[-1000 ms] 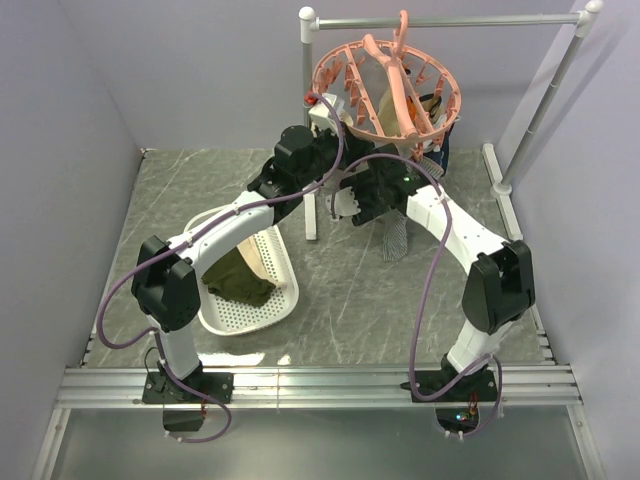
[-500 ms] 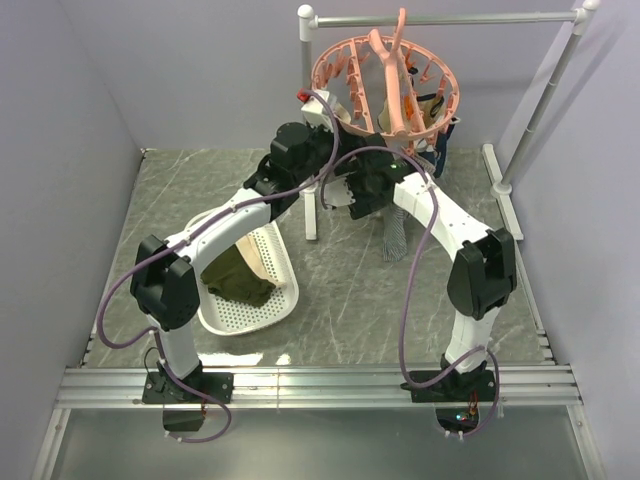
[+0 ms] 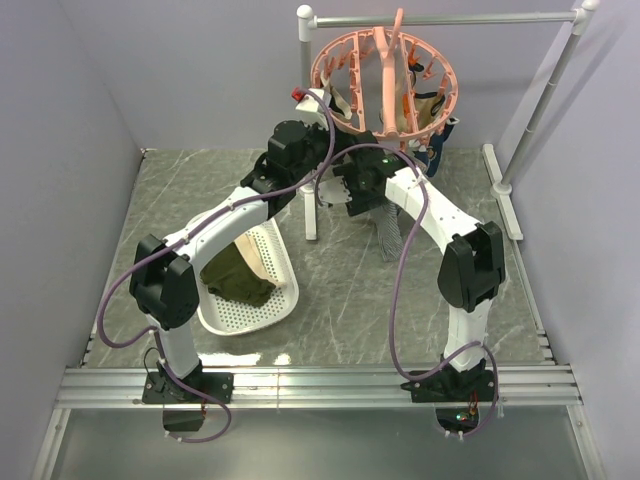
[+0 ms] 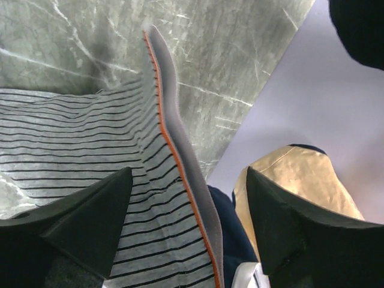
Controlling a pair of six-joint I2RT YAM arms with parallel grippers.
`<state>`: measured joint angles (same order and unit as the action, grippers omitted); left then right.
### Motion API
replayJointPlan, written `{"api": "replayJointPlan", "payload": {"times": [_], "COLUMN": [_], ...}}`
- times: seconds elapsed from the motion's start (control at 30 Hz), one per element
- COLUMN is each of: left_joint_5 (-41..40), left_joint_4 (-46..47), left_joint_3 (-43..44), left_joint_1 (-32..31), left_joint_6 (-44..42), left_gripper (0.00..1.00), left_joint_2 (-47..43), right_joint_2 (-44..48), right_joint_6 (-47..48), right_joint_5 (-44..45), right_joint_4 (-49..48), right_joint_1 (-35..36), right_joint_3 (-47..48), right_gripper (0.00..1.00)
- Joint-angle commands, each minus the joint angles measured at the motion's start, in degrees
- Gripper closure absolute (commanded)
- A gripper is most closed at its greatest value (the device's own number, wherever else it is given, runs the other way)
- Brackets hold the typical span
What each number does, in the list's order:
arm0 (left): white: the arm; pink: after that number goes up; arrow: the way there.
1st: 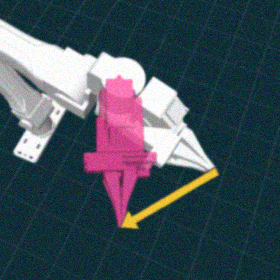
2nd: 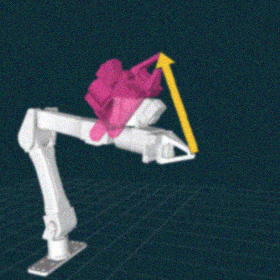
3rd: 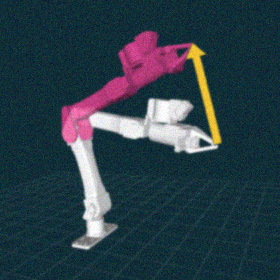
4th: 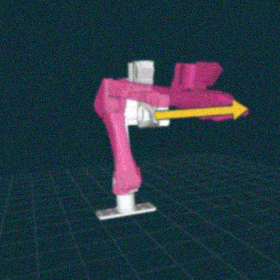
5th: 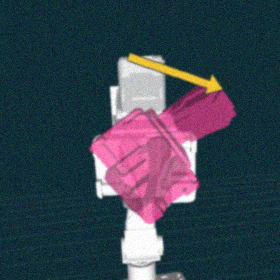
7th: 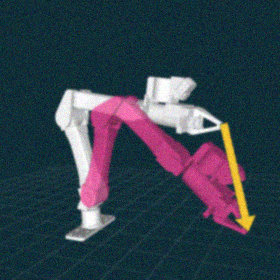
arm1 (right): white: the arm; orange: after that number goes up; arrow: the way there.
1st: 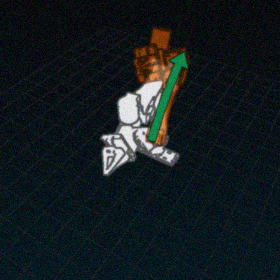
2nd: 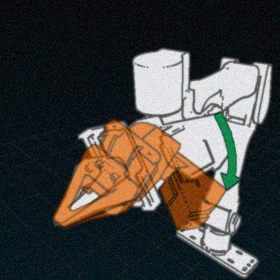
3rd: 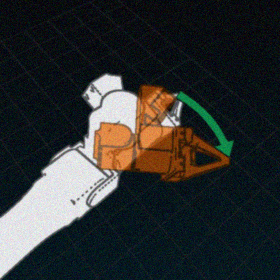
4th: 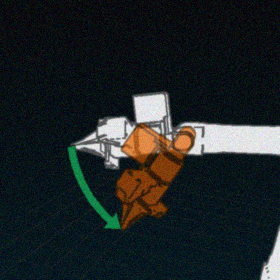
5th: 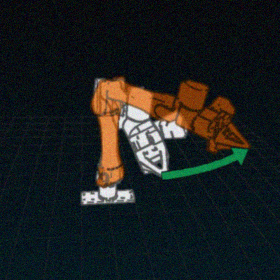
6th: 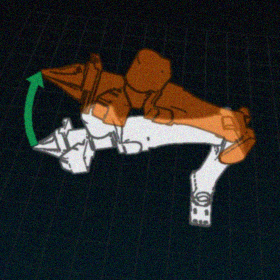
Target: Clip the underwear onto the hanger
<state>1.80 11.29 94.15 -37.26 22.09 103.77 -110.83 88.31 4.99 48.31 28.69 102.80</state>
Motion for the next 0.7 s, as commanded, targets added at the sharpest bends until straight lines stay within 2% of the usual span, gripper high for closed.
{"api": "replayJointPlan", "payload": {"times": [0.0, 0.17, 0.27, 0.33, 0.37, 0.4, 0.67], "left_joint_5": [6.72, 6.81, 6.55, 6.55, 6.29, 6.28, 6.11], "left_joint_4": [2.60, 2.42, 1.98, 2.07, 1.90, 1.81, 1.37], "left_joint_3": [2.97, 3.50, 4.02, 4.11, 4.46, 4.64, 5.26], "left_joint_1": [-3.53, -3.53, -3.61, -3.53, -3.53, -3.53, -3.26], "left_joint_6": [1.29, 1.64, 1.73, 1.91, 2.17, 2.26, 2.79], "left_gripper": [1.00, 1.00, 1.00, 1.00, 1.00, 1.00, 1.00], "left_joint_2": [-0.23, 0.12, 0.47, 0.47, 0.65, 0.74, 1.00], "right_joint_2": [-2.38, -0.80, 0.52, 1.75, 2.19, 3.32, 7.29], "right_joint_6": [-0.69, 0.02, 0.37, 0.81, 1.07, 1.16, 2.13], "right_joint_5": [2.21, 1.60, 0.11, -0.95, -2.00, -2.62, -7.19], "right_joint_4": [1.43, 1.08, 0.99, 1.08, 0.82, 0.64, -0.24], "right_joint_1": [2.25, 2.16, 2.07, 1.90, 1.64, 1.55, 0.06], "right_joint_3": [0.91, -1.99, -2.96, -3.66, -3.92, -4.28, -5.60], "right_gripper": [0.24, 0.41, 0.55, 0.84, 0.95, 1.00, 1.00]}}
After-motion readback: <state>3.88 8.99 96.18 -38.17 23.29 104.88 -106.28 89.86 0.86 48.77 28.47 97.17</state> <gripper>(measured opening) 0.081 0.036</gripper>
